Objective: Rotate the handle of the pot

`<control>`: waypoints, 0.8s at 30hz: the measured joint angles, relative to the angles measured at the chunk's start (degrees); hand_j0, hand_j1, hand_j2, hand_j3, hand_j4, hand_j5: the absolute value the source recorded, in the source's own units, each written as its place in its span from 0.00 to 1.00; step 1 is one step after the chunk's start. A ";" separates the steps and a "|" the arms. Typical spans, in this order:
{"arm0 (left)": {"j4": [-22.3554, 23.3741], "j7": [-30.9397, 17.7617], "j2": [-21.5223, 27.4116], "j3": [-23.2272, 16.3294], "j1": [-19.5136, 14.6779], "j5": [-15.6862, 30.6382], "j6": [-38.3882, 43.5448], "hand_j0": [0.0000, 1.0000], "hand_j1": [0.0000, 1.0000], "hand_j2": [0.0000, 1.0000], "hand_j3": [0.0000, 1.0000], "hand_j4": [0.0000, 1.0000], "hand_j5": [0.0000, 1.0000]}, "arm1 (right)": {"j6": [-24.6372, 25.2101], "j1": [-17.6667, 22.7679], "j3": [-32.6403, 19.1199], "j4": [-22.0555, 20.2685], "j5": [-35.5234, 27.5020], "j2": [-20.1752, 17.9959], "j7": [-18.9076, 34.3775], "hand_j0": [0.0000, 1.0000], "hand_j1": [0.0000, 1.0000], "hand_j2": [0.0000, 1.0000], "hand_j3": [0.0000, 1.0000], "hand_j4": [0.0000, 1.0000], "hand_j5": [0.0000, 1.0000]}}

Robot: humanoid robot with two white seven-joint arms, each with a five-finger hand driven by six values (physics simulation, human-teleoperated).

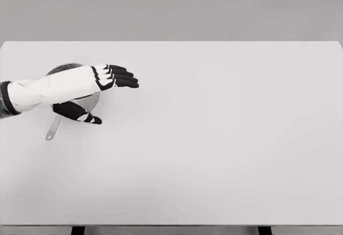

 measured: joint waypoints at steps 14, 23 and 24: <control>0.00 2.95 -3.00 10.14 10.72 -8.74 0.80 1.00 1.00 1.00 1.00 1.00 1.00 | 0.00 0.00 -0.01 0.00 0.00 0.00 0.00 1.00 1.00 1.00 1.00 1.00 1.00; 0.00 6.97 -3.84 12.01 14.24 -8.91 3.45 1.00 1.00 1.00 1.00 1.00 1.00 | -0.01 0.00 -0.01 0.00 0.00 0.00 0.00 1.00 1.00 1.00 1.00 1.00 1.00; 0.00 7.04 -3.83 12.11 14.32 -9.11 3.69 1.00 1.00 1.00 1.00 1.00 1.00 | -0.01 0.00 -0.02 0.00 0.00 0.00 0.00 1.00 1.00 1.00 1.00 1.00 1.00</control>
